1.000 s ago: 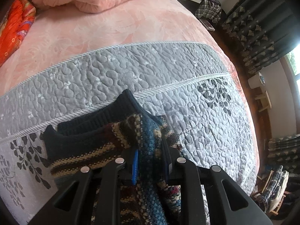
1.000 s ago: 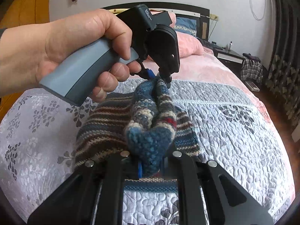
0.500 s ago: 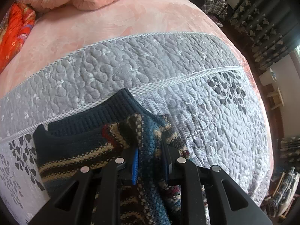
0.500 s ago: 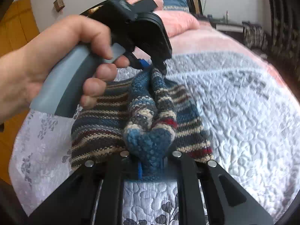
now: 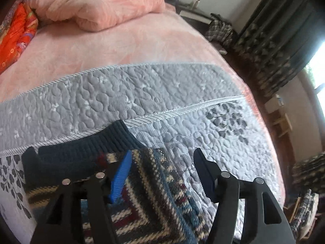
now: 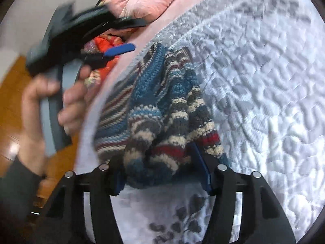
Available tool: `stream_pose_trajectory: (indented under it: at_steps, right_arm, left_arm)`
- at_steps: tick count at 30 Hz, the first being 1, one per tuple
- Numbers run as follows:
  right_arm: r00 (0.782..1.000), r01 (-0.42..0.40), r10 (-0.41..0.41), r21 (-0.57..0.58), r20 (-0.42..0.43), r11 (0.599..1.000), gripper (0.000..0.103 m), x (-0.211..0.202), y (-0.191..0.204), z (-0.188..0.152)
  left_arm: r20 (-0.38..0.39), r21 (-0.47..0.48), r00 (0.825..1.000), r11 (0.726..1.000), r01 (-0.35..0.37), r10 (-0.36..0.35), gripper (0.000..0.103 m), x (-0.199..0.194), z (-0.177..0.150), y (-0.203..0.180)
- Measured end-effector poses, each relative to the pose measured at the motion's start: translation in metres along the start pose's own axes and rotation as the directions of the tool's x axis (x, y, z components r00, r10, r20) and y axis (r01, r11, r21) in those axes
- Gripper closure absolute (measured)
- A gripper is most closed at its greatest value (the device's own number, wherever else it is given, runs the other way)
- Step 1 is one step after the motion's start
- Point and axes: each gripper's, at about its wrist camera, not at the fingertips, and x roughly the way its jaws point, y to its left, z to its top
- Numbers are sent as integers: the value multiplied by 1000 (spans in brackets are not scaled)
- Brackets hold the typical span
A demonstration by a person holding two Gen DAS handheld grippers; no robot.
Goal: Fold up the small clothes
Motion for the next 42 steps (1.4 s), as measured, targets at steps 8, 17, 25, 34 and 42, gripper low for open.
stream_pose_trajectory:
  at_steps: [8,17,25,34,42]
  right_arm:
    - [976,-114,121,48,-180,992,28,30,2,58]
    - [969,-11,12,4,-246,1000,80,49,-5,89]
    - [993,22,-30,-74,-112,997,53,7,25,101]
    - [970,39,-54,-66,-238,997,88,42,26,97]
    - [970,82,-84,-18,-227,997,87,46,-12,88]
  left_arm:
    - [24,-75,986,983,166,-165,37,-64,-39,61]
    - [33,-208,946,924,322,-323,37,-79,-114,118]
    - [32,-253,921,889,382,-387,33,-56,-130,133]
    - [50,-260,861,825,501,-507,36,-69,-132,124]
    - [-54,-258,871,849,461,-489,43,-27,-141,112]
